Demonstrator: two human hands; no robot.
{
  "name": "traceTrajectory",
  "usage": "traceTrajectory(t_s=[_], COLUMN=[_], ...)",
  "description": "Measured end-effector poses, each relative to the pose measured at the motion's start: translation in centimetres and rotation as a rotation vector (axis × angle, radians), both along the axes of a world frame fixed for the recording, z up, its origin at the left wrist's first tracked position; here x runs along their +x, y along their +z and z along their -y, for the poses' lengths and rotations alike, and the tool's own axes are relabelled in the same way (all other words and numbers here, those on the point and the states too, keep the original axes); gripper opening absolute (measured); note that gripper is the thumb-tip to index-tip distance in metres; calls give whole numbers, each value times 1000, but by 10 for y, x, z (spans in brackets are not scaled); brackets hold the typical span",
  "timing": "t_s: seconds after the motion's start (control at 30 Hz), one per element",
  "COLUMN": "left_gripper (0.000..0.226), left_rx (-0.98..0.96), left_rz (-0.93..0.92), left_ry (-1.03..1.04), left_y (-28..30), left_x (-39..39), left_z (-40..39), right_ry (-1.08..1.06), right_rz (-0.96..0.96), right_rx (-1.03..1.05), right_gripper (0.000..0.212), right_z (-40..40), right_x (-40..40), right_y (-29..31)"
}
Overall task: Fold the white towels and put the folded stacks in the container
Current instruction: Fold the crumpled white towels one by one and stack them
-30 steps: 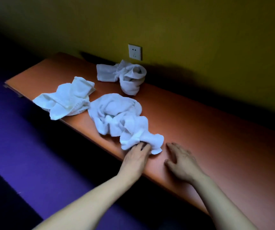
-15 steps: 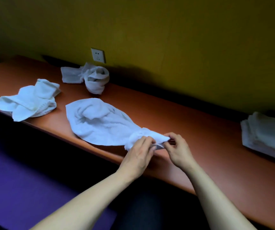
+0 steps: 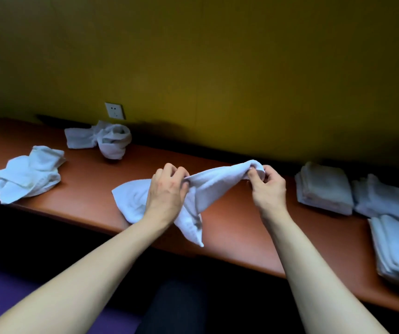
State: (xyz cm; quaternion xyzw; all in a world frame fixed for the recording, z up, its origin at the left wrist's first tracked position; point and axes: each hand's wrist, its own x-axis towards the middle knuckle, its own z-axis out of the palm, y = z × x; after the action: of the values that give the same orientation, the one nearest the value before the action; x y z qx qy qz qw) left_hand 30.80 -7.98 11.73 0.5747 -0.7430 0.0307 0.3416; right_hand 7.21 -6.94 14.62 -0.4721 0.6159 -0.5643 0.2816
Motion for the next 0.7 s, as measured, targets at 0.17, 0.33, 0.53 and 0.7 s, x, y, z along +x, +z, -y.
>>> traceTrajectory(t_s=[0.17, 0.33, 0.53, 0.7], left_gripper=[12, 21, 16, 58], left_rx=[41, 51, 323, 521], left_rz=[105, 120, -196, -655], left_ry=[-8, 4, -319, -557], left_y=[57, 113, 175, 199], left_x=[-13, -24, -56, -90], left_z=[6, 1, 0, -4], right_ry=[100, 158, 172, 282], right_rz=[99, 365, 128, 9], right_rx=[-66, -91, -245, -288], right_gripper=[14, 19, 30, 13], right_z=[-7, -12, -9, -10], right_x=[-17, -20, -7, 0], right_y=[41, 98, 153, 177])
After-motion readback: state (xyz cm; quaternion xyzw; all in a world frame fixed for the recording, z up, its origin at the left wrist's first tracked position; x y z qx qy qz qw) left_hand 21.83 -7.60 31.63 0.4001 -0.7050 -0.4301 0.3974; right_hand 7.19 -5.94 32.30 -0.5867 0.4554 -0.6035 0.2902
